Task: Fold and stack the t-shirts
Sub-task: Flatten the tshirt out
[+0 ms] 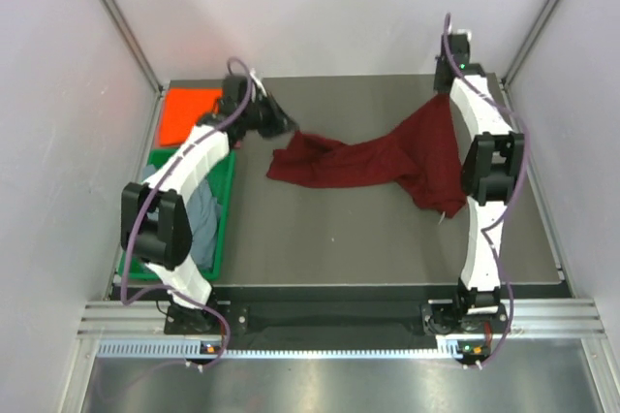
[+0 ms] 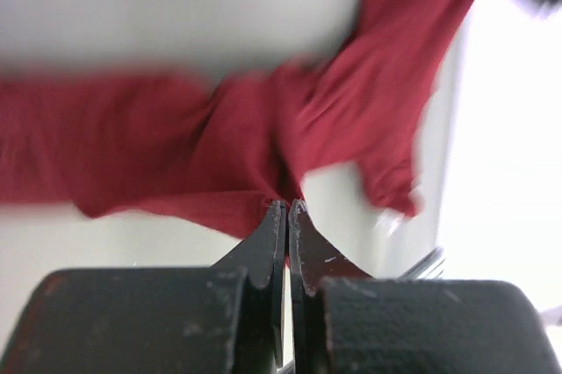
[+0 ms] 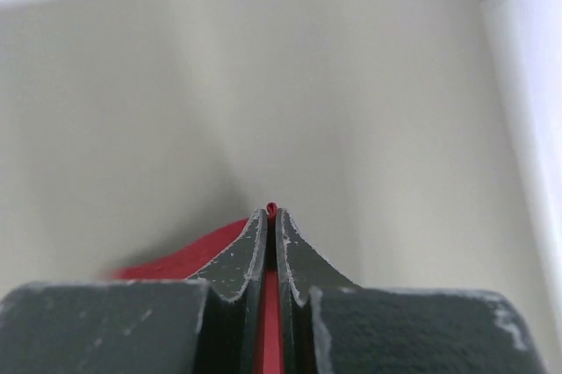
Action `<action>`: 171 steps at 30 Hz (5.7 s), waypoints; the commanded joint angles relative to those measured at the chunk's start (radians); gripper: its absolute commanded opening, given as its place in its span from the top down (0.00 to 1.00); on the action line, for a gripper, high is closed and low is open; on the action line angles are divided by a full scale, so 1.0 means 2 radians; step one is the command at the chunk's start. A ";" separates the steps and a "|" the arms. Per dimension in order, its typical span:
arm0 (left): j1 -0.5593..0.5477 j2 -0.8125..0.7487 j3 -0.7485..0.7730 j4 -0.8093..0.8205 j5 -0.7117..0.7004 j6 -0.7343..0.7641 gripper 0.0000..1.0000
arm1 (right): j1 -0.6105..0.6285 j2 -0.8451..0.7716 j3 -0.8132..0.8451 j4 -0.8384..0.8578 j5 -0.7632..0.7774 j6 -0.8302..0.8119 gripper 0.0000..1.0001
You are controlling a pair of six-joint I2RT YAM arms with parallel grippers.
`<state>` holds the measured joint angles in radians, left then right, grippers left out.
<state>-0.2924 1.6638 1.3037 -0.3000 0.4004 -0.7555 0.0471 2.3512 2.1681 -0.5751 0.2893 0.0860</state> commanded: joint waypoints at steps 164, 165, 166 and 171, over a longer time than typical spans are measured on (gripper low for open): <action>0.034 -0.228 -0.161 -0.055 -0.054 0.072 1.00 | -0.010 -0.186 -0.345 -0.020 -0.142 0.021 0.65; 0.034 -0.227 -0.161 -0.055 -0.055 0.071 1.00 | -0.011 -0.187 -0.351 -0.020 -0.143 0.021 0.65; 0.034 -0.227 -0.161 -0.055 -0.057 0.071 1.00 | -0.013 -0.188 -0.353 -0.020 -0.143 0.021 0.66; 0.033 -0.227 -0.160 -0.053 -0.055 0.069 1.00 | -0.019 -0.192 -0.371 -0.018 -0.159 0.021 0.69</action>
<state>-0.2237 1.2114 0.9440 -0.4629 0.2729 -0.6086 0.0162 2.0148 1.4487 -0.6064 0.0170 0.1398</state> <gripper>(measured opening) 0.020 0.319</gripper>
